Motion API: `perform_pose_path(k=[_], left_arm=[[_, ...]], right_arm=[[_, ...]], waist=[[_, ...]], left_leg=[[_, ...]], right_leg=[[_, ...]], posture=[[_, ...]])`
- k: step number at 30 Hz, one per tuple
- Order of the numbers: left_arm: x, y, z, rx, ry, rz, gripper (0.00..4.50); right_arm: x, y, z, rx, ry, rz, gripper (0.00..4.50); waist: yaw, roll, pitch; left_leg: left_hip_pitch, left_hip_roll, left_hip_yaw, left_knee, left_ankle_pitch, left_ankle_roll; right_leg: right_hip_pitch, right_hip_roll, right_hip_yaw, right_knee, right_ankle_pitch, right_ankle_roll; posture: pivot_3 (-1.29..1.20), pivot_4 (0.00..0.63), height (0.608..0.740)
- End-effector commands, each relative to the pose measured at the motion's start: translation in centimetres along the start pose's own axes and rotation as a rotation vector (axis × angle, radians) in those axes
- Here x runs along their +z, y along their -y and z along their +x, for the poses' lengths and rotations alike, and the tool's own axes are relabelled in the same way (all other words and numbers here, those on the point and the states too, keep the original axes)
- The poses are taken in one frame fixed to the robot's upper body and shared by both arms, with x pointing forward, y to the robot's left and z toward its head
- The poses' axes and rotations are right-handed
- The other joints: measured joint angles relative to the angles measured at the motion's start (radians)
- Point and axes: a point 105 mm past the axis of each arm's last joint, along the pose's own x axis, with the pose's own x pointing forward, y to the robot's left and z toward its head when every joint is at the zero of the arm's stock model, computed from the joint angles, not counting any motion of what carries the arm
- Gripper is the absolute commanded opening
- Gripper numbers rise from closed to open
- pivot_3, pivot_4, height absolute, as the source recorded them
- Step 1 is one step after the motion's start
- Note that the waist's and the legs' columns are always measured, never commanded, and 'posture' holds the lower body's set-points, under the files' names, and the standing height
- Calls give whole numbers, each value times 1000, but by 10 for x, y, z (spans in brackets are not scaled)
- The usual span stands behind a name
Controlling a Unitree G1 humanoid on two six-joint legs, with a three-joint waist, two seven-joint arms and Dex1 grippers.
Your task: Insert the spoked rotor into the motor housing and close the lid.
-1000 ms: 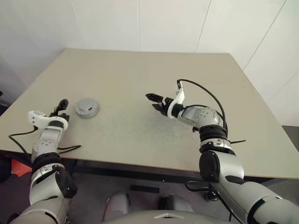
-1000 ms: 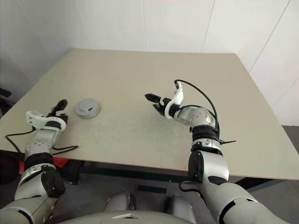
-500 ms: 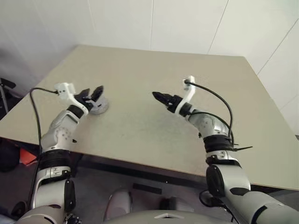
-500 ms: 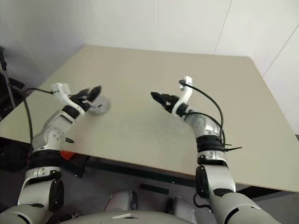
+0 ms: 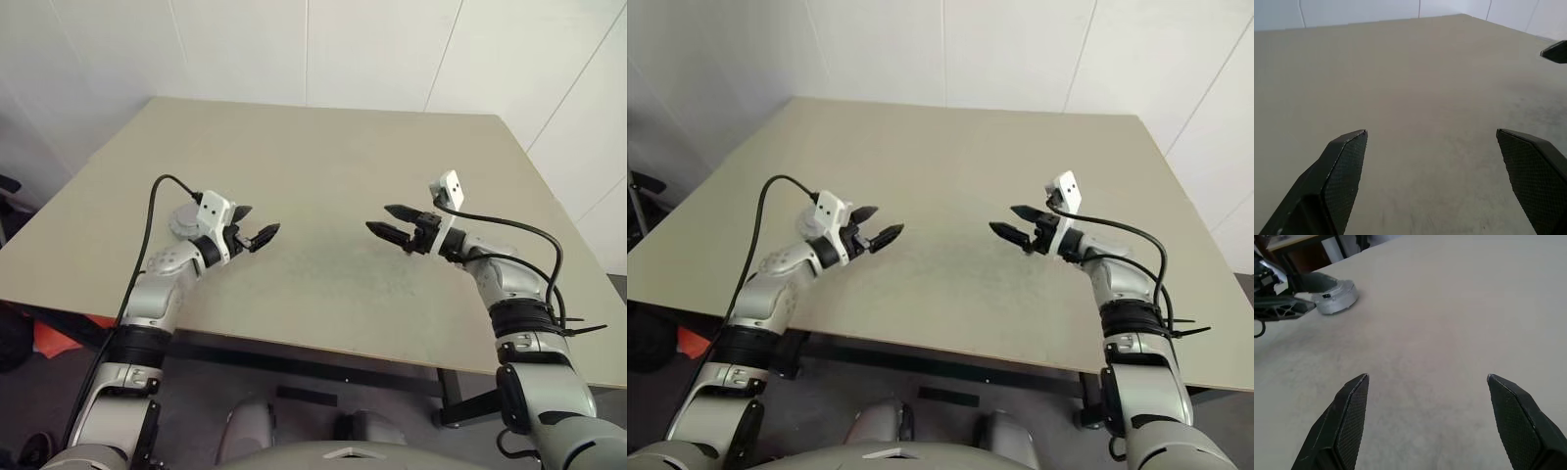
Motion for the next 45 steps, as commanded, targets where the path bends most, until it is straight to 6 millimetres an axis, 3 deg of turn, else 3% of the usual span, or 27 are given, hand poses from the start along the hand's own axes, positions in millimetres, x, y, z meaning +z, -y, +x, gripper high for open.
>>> perform_pose_path(k=[1, 8, 16, 18, 30, 36, 45], left_arm=[[12, 4, 4, -12, 40, 49, 4481], [7, 9, 6, -9, 25, 57, 4481], [7, 7, 3, 9, 27, 57, 4481], [10, 5, 4, 44, 41, 52, 4481], [16, 13, 11, 42, 97, 76, 4481], [16, 15, 12, 9, 79, 132, 4481], [12, 8, 13, 37, 57, 164, 4481]], right_arm=[[12, -10, 8, 50, 27, -55, 4374], [8, -11, 20, 24, 23, -67, 4374], [13, -1, 21, -45, 54, -133, 4374], [22, 7, 23, -130, 107, -198, 4374], [32, 4, 26, -78, 152, -198, 4374], [25, 1, 26, -43, 111, -210, 4374], [17, 18, 25, -147, 42, -334, 4374]], waist=[[0, 0, 0], [1, 0, 0], [0, 0, 0], [0, 0, 0], [-1, 0, 0], [-1, 0, 0], [-1, 0, 0]], left_leg=[[0, 0, 0, 0, 0, 0], [-1, 0, 0, 2, -1, 2], [-1, 0, 0, 4, -2, 4], [-1, 0, 0, 4, -2, 4], [-1, 0, 0, 5, -3, 5], [-1, 0, 0, 5, -3, 5], [-1, 0, 0, 6, -3, 4]], right_leg=[[0, 0, 0, 0, 0, 0], [0, 0, 0, 0, 0, 0], [0, -1, 0, 1, 0, 0], [0, -1, 0, 1, 0, 0], [0, -1, 0, 1, 0, 0], [0, -1, 0, 2, 0, 0], [0, -1, 0, 2, 0, 0]], posture=[[0, 0, 740], [0, 0, 740], [0, 0, 740], [0, 0, 740], [0, 0, 740], [0, 0, 740], [0, 0, 740]])
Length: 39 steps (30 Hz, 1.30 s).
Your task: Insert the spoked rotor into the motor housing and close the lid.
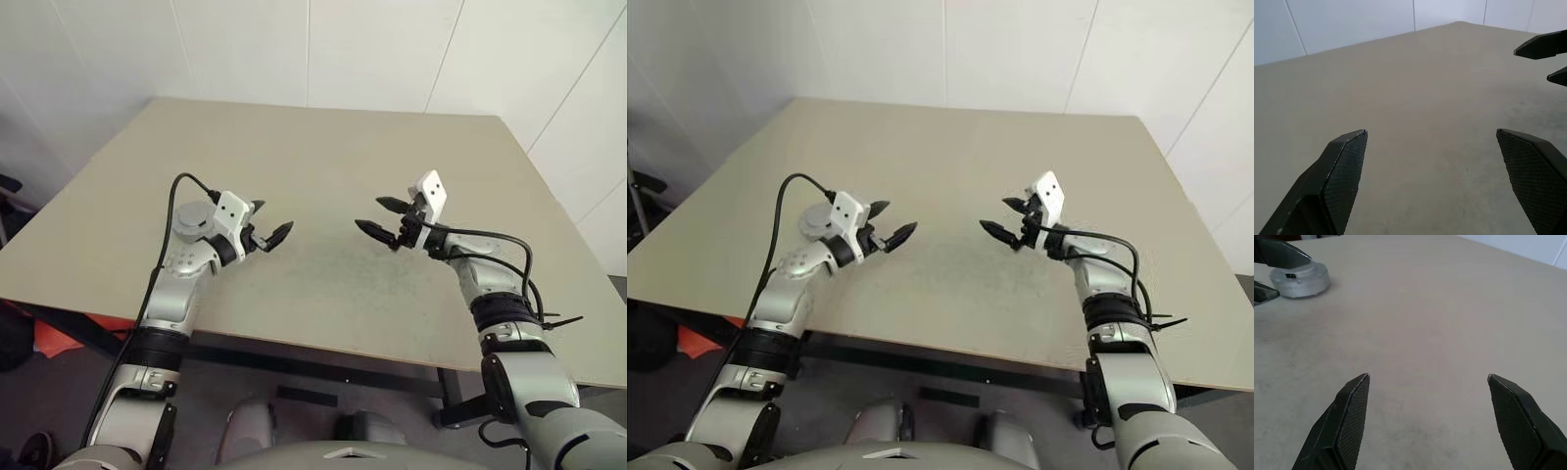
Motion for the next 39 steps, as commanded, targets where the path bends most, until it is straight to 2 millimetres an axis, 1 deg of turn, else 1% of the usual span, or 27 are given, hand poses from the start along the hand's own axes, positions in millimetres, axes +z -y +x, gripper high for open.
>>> perform_pose_path(k=[1, 4, 8, 12, 14, 16, 19, 25, 27, 30, 34, 37, 39], left_arm=[[14, -5, 4, 18, 48, 39, 4481], [15, -2, 4, -19, 51, 23, 4481], [18, -1, 1, -46, 54, 11, 4481], [12, -11, -1, 2, 32, 21, 4481], [8, -12, 1, 15, 17, 31, 4481], [8, -11, 1, 14, 17, 33, 4481], [9, -11, 1, 14, 23, 19, 4481], [12, -16, -1, 19, 28, 19, 4481], [9, -15, -2, 9, 18, 30, 4481], [5, -13, -4, 12, 6, 38, 4481], [8, -21, -4, 67, 15, 65, 4481], [9, -25, -3, 125, 36, 70, 4481], [9, -22, -3, 129, 45, 66, 4481]], right_arm=[[18, 6, 4, -18, 50, -73, 4374], [20, 5, 3, -4, 70, -47, 4374], [15, 7, 1, -7, 45, -55, 4374], [15, 15, 1, -58, 31, -85, 4374], [11, 16, 1, -72, 14, -92, 4374], [10, 14, 3, -69, 17, -96, 4374], [16, 10, 8, -52, 48, -80, 4374], [13, 10, 6, -40, 28, -81, 4374], [14, 10, 7, -32, 30, -81, 4374], [14, 14, 5, -56, 23, -91, 4374], [16, 15, 9, -91, 39, -106, 4374], [23, 27, 10, -207, 86, -130, 4374], [23, 28, 9, -223, 98, -122, 4374]], waist=[[0, 0, 0], [0, 0, 0], [1, 0, 0], [0, 0, 0], [0, 0, 0], [0, 0, 0], [0, 0, 0], [0, 0, 0], [0, 0, 0], [0, 0, 0], [0, 0, 0], [-1, 0, 0], [-1, 0, 0]], left_leg=[[0, 0, 0, 0, 0, 0], [0, 0, 0, 0, 0, 0], [0, 0, 0, 0, 0, 1], [0, 0, 0, 1, 0, 0], [0, 0, 0, 1, 0, 0], [0, 0, 0, 1, 0, 0], [0, 0, 0, 1, 0, 1], [-1, 0, 0, 1, 0, 1], [-1, 0, 0, 1, 0, 1], [0, 0, 0, 1, 0, 1], [-1, 0, 0, 1, 0, 1], [0, 0, 0, 1, 0, 1], [0, 0, 0, 1, 0, 0]], right_leg=[[0, 0, 0, 0, 0, 0], [0, 0, 0, 0, 0, 0], [0, 0, 0, 0, 0, 0], [0, 0, 0, 0, 0, 0], [0, 0, 0, 1, 0, 0], [0, 0, 0, 1, 0, 0], [0, 0, 0, 0, 0, 0], [0, 0, 0, 0, 0, 0], [0, 0, 0, 1, 0, 0], [0, 0, 0, 1, 0, 0], [0, 0, 0, 0, 0, 0], [0, 0, 0, 1, 0, 0], [0, 0, 0, 1, 0, 0]], posture=[[0, 0, 740], [0, 0, 740], [0, 0, 740], [0, 0, 740], [0, 0, 740], [0, 0, 740], [0, 0, 740], [0, 0, 740], [0, 0, 740], [0, 0, 740], [0, 0, 740], [0, 0, 740], [0, 0, 740]])
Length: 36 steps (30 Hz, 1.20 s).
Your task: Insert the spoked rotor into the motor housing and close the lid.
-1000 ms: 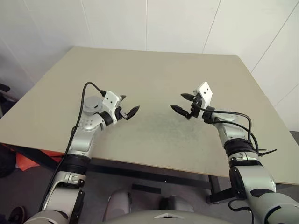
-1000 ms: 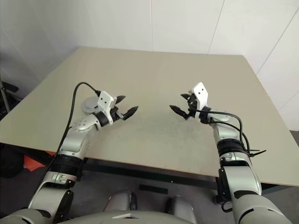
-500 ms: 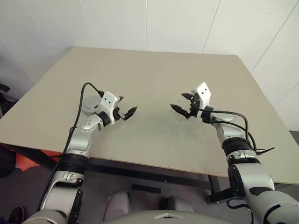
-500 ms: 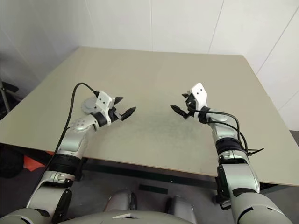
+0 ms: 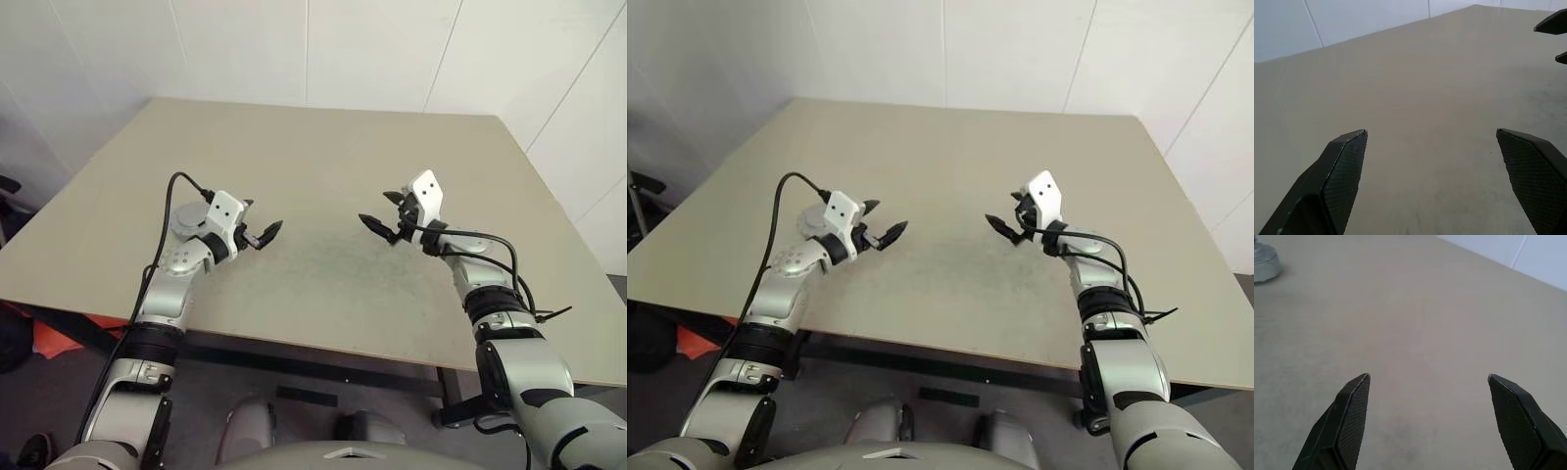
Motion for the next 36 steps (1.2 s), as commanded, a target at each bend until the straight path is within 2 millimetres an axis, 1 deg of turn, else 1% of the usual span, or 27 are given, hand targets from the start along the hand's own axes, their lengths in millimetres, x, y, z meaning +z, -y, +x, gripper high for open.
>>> perform_pose_path(k=[1, 4, 10, 16, 23, 26, 29, 36], left_arm=[[15, -3, 1, 33, 63, 26, 4481], [14, -2, 1, 31, 61, 32, 4481], [18, -6, 3, 71, 85, 29, 4481], [13, 0, 1, 31, 74, 0, 4481], [11, 0, 0, 21, 71, -2, 4481], [13, -1, 1, 23, 72, -3, 4481], [11, 0, 0, 25, 72, -3, 4481], [14, -2, 2, 30, 78, 2, 4481]], right_arm=[[20, 9, 3, -51, 84, -29, 4374], [19, 4, 5, -31, 86, -24, 4374], [18, 6, 3, -46, 88, -26, 4374], [15, 7, 1, -35, 75, -15, 4374], [16, 11, 0, -36, 72, -13, 4374], [20, 12, 2, -35, 76, -15, 4374], [18, 14, 0, -46, 74, -13, 4374], [20, 18, 0, -57, 74, -20, 4374]], waist=[[0, 0, 0], [0, 0, 0], [0, 0, 0], [0, 0, 0], [0, 0, 0], [0, 0, 0], [0, 0, 0], [0, 0, 0]], left_leg=[[0, 0, 0, 0, 0, 0], [0, 0, 0, 0, 0, 0], [0, 0, 0, 0, 0, 0], [0, 0, 0, 0, 0, 0], [0, 0, 0, 0, 0, 0], [0, 0, 0, 0, 0, 0], [0, 0, 0, 0, 0, 0], [0, 0, 0, 0, 0, 0]], right_leg=[[0, 0, 0, 0, 0, 0], [0, 0, 0, 0, 0, 0], [0, 0, 0, 0, 0, 0], [0, 0, 0, 0, 0, 0], [0, 0, 0, 0, 0, 0], [0, 0, 0, 0, 0, 0], [0, 0, 0, 0, 0, 0], [0, 0, 0, 0, 0, 0]], posture=[[0, 0, 740], [0, 0, 740], [0, 0, 740], [0, 0, 740], [0, 0, 740], [0, 0, 740], [0, 0, 740], [0, 0, 740]])
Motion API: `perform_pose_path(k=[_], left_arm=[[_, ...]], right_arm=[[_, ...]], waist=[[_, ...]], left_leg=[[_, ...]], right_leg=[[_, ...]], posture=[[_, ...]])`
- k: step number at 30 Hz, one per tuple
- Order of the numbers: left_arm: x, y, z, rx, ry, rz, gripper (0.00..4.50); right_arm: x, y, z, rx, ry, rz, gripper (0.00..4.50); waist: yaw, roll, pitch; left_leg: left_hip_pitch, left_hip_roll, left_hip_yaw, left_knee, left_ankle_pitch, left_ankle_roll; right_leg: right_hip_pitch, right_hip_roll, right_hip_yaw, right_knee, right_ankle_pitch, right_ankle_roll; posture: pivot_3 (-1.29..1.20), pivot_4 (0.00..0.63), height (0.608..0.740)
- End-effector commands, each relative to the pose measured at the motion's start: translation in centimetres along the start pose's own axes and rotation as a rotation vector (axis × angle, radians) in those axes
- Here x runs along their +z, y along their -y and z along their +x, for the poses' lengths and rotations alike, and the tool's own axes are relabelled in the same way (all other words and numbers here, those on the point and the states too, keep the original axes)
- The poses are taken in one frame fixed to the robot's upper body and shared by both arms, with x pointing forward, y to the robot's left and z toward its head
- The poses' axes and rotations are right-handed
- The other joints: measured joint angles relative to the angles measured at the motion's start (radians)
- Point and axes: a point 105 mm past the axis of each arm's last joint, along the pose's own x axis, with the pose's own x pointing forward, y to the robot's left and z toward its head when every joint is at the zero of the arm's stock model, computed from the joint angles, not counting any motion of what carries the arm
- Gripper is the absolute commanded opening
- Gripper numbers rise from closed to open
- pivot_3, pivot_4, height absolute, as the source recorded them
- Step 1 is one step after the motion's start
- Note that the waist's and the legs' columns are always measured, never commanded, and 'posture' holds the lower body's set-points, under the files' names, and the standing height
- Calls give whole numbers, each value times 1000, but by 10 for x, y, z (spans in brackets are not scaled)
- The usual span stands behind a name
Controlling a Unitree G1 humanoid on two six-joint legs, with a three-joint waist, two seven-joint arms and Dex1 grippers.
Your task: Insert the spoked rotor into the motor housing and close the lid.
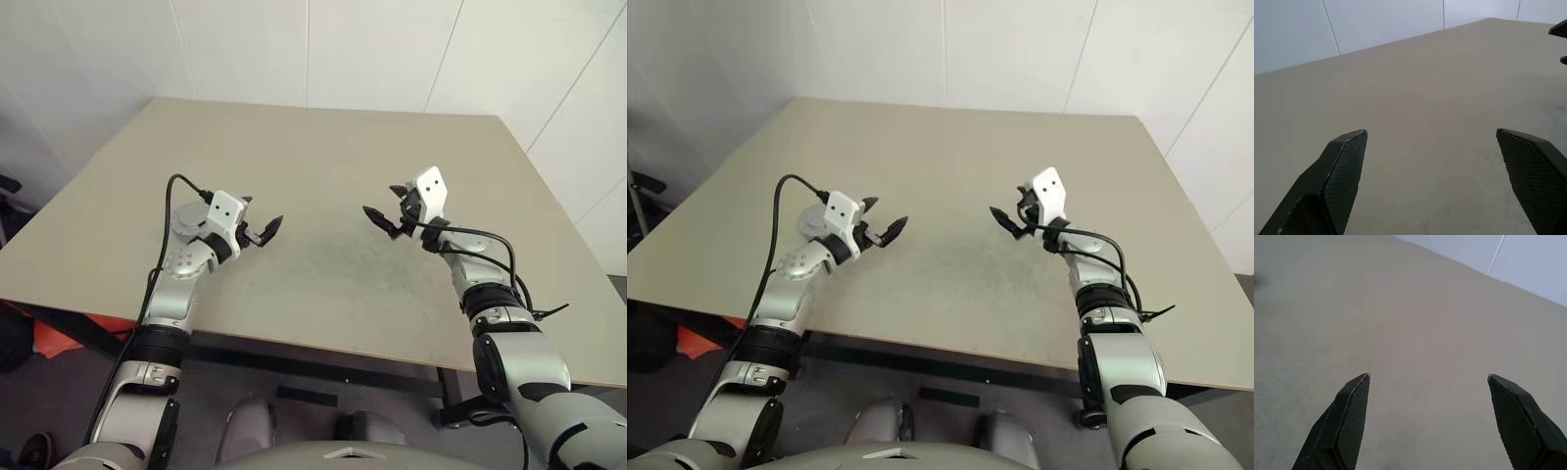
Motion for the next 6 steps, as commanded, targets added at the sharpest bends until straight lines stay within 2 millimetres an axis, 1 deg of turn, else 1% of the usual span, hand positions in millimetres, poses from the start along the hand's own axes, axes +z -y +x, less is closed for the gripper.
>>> perform_pose_path(k=[1, 6], left_arm=[[13, -4, 2, 10, 46, 21, 4481], [14, -5, 3, 8, 47, 22, 4481]], right_arm=[[21, 12, 1, -34, 62, -34, 4374], [21, 13, 0, -36, 61, -36, 4374]], waist=[[0, 0, 0], [0, 0, 0]], left_leg=[[0, 0, 0, 0, 0, 0], [0, 0, 0, 0, 0, 0]], right_leg=[[0, 0, 0, 0, 0, 0], [0, 0, 0, 0, 0, 0]], posture=[[0, 0, 740], [0, 0, 740]])
